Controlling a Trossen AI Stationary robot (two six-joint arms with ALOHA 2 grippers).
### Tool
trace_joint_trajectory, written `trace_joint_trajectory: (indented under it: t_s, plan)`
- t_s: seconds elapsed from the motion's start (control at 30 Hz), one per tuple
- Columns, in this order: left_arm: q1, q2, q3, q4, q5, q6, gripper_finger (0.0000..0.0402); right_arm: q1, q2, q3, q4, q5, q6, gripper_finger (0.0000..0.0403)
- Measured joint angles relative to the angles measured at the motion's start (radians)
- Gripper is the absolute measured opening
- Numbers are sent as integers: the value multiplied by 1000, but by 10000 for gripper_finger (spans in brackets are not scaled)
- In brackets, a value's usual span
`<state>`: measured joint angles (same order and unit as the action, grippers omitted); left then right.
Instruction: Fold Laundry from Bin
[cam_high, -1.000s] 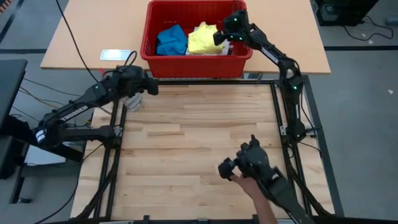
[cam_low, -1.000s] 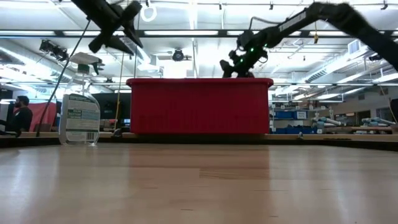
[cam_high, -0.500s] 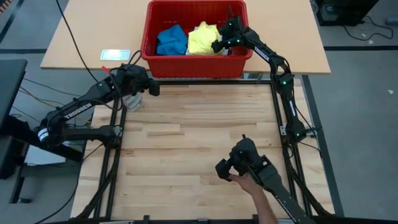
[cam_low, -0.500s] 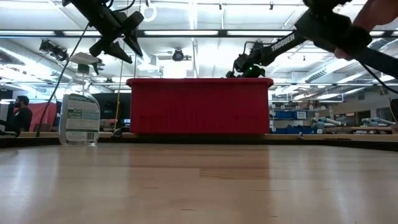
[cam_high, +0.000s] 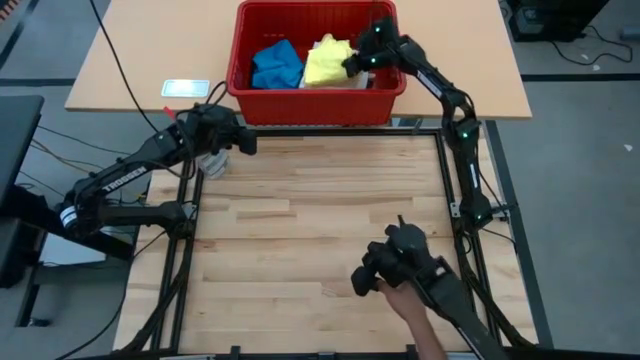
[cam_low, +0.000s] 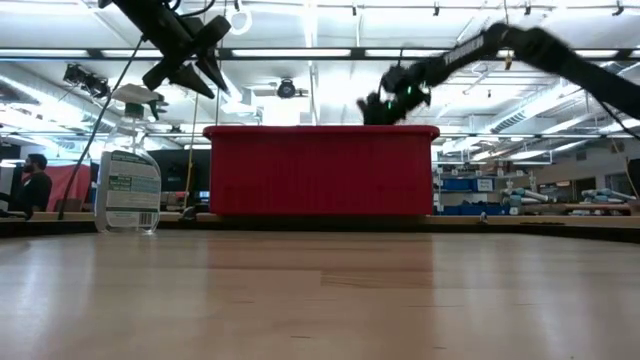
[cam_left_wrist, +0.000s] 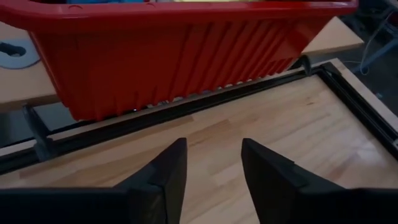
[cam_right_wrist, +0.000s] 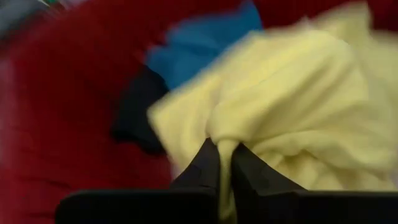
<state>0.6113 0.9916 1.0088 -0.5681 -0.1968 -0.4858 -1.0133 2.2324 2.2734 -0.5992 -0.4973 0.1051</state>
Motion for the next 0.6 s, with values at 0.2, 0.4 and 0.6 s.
trace_joint_trajectory:
  t_s: [0.2, 0.4, 0.6]
  plan:
    - [-71, -5, 0, 54, 0, 56, 149, 38, -197, 0, 17, -7, 0, 20]
    - [-143, -4, 0, 161, 0, 141, 149, 102, -363, 1, -40, -78, 39, 19]
    - [-226, -7, 0, 250, 0, 229, 149, 214, -488, 1, -144, -72, 42, 19]
